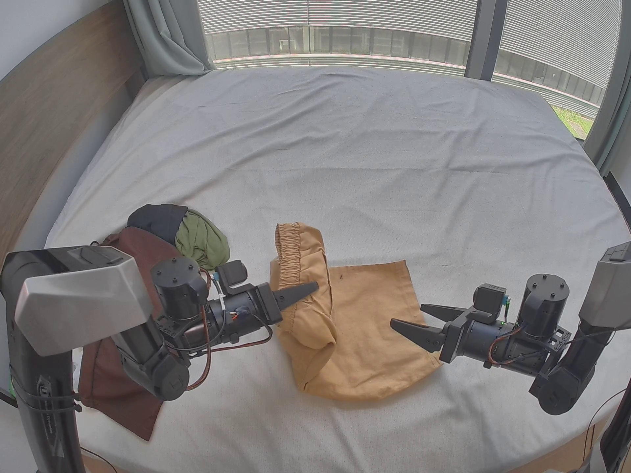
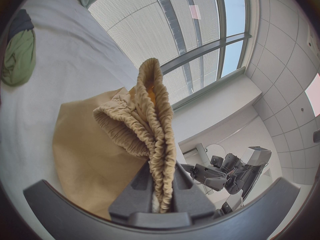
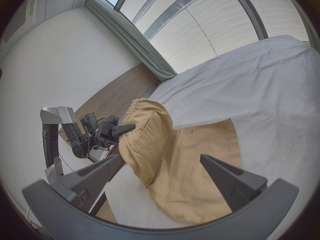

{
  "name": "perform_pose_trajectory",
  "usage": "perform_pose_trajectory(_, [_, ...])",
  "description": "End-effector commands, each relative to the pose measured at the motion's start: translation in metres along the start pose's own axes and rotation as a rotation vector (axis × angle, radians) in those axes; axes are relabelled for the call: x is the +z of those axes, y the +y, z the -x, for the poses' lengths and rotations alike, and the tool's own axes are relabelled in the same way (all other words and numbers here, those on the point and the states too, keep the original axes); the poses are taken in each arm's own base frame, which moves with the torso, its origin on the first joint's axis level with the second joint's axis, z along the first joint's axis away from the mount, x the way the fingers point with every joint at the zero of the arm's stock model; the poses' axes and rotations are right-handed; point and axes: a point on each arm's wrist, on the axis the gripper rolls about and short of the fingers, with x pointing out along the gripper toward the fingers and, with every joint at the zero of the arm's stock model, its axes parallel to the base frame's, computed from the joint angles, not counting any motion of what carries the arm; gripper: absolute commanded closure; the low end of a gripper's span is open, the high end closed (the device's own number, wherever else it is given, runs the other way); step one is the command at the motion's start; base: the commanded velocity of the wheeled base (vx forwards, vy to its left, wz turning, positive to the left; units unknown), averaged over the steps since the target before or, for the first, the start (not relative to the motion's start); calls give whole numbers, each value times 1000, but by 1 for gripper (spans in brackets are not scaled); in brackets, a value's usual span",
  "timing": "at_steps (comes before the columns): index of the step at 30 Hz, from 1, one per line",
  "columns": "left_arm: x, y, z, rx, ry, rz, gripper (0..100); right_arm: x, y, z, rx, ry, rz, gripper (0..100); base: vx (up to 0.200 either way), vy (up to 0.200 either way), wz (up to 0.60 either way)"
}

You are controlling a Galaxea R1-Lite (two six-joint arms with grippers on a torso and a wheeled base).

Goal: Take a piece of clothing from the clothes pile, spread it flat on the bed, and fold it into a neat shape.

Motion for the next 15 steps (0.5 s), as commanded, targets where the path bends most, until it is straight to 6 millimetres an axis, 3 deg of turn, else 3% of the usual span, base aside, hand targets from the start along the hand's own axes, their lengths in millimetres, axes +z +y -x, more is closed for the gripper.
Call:
perform_pose_trajectory(1, [-14, 12, -14, 0, 33, 24, 100, 6, -4, 0, -10, -25, 1, 0, 0, 0, 0])
perform_pose_trajectory(15, [-34, 17, -34, -24, 78, 53, 100, 11, -8, -3, -16, -49, 6, 0, 0, 0, 0])
